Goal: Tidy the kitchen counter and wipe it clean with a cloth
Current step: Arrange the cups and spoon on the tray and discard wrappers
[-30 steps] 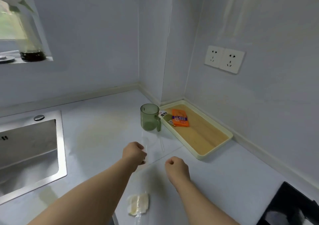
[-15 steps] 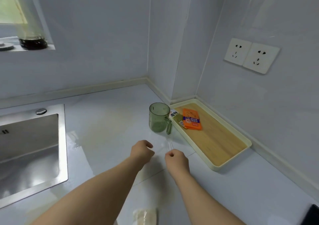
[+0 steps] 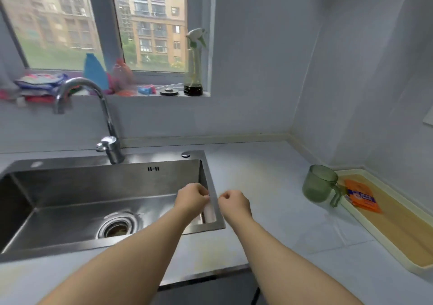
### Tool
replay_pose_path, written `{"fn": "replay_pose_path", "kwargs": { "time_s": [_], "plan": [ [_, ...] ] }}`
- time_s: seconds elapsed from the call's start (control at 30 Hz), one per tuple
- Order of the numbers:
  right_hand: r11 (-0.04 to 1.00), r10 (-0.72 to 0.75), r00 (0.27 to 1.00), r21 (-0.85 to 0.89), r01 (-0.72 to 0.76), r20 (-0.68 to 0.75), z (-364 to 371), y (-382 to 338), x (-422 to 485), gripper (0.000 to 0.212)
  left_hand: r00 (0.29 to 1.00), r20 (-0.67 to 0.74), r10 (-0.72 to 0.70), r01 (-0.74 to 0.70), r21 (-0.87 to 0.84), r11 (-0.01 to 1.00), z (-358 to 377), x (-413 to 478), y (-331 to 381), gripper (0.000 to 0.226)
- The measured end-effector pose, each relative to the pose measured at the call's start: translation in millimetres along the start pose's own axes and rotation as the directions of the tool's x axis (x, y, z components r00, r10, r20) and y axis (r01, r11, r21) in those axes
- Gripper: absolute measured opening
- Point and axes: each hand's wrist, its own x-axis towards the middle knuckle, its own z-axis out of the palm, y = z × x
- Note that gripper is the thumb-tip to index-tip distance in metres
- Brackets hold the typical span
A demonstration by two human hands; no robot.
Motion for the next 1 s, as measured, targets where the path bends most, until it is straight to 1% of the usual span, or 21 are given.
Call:
{"fn": "replay_pose_path", "kwargs": {
  "time_s": [0.07, 0.17, 0.3, 0.37, 0.47, 0.6, 0.7, 0.83, 0.9, 1.0],
  "plan": [
    [0.998, -0.065, 0.995, -0.010, 0.066, 0.074, 50, -38, -18, 0.025, 0.995, -0.095, -0.029, 0.033, 0.044, 0.999, -59, -9, -40, 0.018],
    [0.989, -0.147, 0.976, 0.003, 0.148, 0.162, 114, -84, -46, 0.027, 0.976, -0.210, -0.060, 0.093, 0.150, 0.984, -126, -24, -98, 0.022],
    [0.971, -0.231, 0.929, 0.012, 0.238, 0.289, 188, -134, -86, 0.023, 0.935, -0.318, -0.155, 0.221, 0.182, 0.958, -198, -58, -168, 0.024],
    [0.958, -0.276, 0.887, 0.031, 0.285, 0.369, 225, -159, -107, 0.020, 0.903, -0.376, -0.209, 0.283, 0.152, 0.947, -234, -74, -201, 0.023],
    [0.935, -0.326, 0.834, 0.023, 0.354, 0.444, 272, -185, -129, 0.024, 0.842, -0.453, -0.291, 0.364, 0.081, 0.928, -277, -95, -239, 0.020],
    [0.913, -0.349, 0.769, 0.007, 0.409, 0.536, 322, -211, -150, 0.027, 0.776, -0.508, -0.374, 0.418, -0.029, 0.908, -317, -113, -282, 0.015],
    [0.906, -0.335, 0.719, -0.001, 0.423, 0.609, 364, -232, -163, 0.030, 0.713, -0.536, -0.452, 0.470, -0.113, 0.875, -345, -124, -316, 0.013],
    [0.874, -0.366, 0.645, 0.009, 0.487, 0.671, 411, -265, -172, 0.029, 0.634, -0.582, -0.510, 0.512, -0.178, 0.840, -385, -128, -350, 0.015],
    [0.863, -0.372, 0.604, 0.024, 0.504, 0.705, 442, -284, -171, 0.020, 0.598, -0.606, -0.524, 0.517, -0.207, 0.830, -410, -123, -370, 0.015],
    [0.869, -0.367, 0.570, 0.052, 0.492, 0.735, 484, -313, -163, 0.018, 0.555, -0.632, -0.541, 0.530, -0.233, 0.816, -446, -110, -395, 0.015]
  ]
}}
